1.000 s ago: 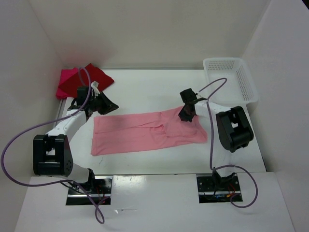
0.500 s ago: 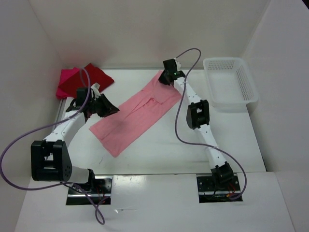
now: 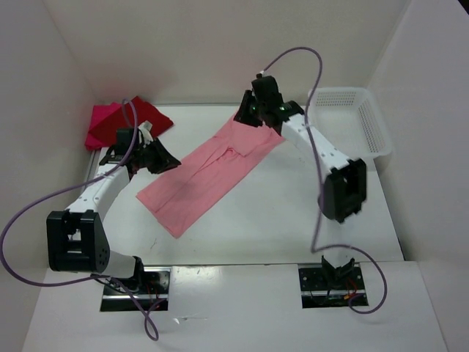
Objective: Fold and stack the t-shirts
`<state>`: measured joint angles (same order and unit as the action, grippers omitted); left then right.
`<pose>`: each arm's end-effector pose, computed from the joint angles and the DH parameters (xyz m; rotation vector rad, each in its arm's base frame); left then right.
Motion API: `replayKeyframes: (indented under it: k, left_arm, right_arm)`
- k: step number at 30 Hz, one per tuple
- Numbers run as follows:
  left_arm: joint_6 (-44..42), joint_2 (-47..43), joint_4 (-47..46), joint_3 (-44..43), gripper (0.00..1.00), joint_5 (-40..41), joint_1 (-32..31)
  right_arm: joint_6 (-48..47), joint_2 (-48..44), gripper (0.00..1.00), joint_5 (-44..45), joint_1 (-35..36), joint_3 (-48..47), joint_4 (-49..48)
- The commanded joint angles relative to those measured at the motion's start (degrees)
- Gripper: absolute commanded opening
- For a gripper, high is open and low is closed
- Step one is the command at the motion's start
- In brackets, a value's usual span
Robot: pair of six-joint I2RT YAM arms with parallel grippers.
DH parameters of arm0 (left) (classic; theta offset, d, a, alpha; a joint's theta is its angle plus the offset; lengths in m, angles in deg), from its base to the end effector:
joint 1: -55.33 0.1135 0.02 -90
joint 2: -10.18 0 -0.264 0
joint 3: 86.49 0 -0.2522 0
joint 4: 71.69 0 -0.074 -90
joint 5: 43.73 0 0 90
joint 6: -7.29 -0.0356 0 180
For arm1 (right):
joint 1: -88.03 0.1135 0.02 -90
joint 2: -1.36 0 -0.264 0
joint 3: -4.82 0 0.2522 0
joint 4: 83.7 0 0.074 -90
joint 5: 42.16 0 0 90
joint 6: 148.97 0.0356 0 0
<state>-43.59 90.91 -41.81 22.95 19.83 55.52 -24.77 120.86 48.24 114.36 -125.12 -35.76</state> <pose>0.3068 -0.0148 0.2614 -0.5416 2.2714 -0.8744 0.4348 0.2149 0.3223 0.1608 2.2807 0.5614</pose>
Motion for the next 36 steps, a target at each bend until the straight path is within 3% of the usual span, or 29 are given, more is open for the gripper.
replayKeyframes:
  k: [1, 5, 8, 11, 15, 20, 27, 28, 32, 36]
  left_arm:
    - [-2.19, 0.48, -0.39, -2.00, 0.31, 1.39, 0.42]
    - [-3.42, 0.48, 1.45, -1.48, 0.33, 2.87, 2.36]
    - [-4.04, 0.48, 2.16, -2.09, 0.33, 3.41, 2.36]
    - [-4.57, 1.01, 2.16, -3.32, 0.35, 4.02, 2.36]
    - [-4.57, 3.11, 2.16, -4.38, 0.35, 3.41, 2.89]
    - [-4.57, 4.35, 1.37, -4.38, 0.35, 2.18, 2.89]
    - [-5.71, 6.98, 1.28, -4.72, 0.36, 0.95, 1.23]
    - [-5.71, 7.51, 1.28, -5.60, 0.37, 0.95, 1.22]
    - [-5.71, 7.51, 0.76, -6.74, 0.37, 0.95, -0.01]
    - [-5.71, 9.61, 0.23, -8.51, 0.38, 2.09, -1.23]
  right_arm:
    - [2.70, -15.77, 0.35, -8.22, 3.10, 20.15, -11.31]
    - [9.65, -22.29, 0.43, -10.34, 15.66, 42.56, -19.55]
    - [16.75, -22.30, 0.43, -12.80, 22.86, 50.58, -24.84]
    - [21.35, -19.93, 0.47, -13.49, 27.18, 52.46, -30.65]
    - [23.46, -15.53, 0.52, -14.12, 27.20, 53.08, -33.47]
    - [26.09, -10.01, 0.53, -7.63, 27.20, 52.37, -35.66]
    - [29.78, -0.42, 0.30, -4.10, 27.20, 46.31, -33.65]
    - [29.79, -0.41, 0.16, -4.10, 27.20, 46.31, -33.65]
    - [27.95, -3.83, 0.01, -5.23, 27.20, 50.34, -32.43]
    - [23.65, -16.38, 0.01, -7.07, 25.98, 62.26, -29.17]
